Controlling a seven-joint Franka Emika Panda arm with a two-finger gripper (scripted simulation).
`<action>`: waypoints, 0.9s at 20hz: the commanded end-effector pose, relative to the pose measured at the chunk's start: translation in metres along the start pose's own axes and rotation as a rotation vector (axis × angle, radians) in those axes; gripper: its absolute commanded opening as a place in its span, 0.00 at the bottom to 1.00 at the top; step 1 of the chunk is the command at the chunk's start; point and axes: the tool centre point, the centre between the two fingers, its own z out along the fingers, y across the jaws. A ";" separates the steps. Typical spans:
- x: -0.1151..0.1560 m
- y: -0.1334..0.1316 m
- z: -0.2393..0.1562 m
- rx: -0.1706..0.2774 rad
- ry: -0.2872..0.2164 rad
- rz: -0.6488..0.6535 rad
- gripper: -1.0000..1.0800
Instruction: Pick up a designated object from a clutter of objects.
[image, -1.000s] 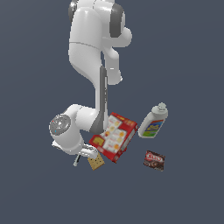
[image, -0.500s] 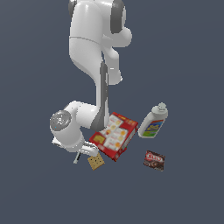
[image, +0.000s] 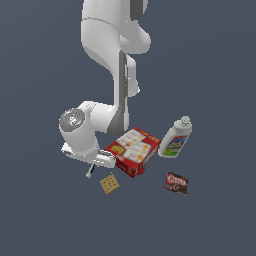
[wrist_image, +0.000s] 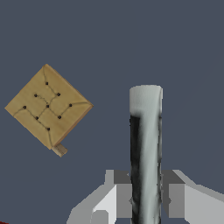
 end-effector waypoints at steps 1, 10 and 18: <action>-0.013 -0.008 -0.015 0.002 -0.003 -0.006 0.00; -0.056 -0.023 -0.079 0.002 -0.003 -0.006 0.00; -0.095 -0.036 -0.137 0.002 -0.003 -0.006 0.00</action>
